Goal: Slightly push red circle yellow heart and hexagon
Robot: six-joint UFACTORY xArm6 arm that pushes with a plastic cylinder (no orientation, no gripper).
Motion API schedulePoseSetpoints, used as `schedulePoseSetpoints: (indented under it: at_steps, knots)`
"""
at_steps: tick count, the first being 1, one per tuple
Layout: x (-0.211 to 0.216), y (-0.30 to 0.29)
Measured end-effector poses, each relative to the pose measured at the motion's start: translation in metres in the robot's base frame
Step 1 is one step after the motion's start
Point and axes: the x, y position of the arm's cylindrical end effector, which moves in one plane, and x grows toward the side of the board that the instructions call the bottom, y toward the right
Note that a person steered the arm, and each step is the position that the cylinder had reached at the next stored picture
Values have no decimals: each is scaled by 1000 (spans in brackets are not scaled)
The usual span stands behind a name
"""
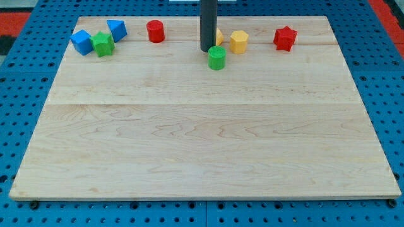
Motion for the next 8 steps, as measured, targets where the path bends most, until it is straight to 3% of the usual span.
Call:
schedulePoseSetpoints:
  at_steps: [3,7,8]
  knots:
    - [-5,-4]
    - [-37,-105]
    - [-25,-89]
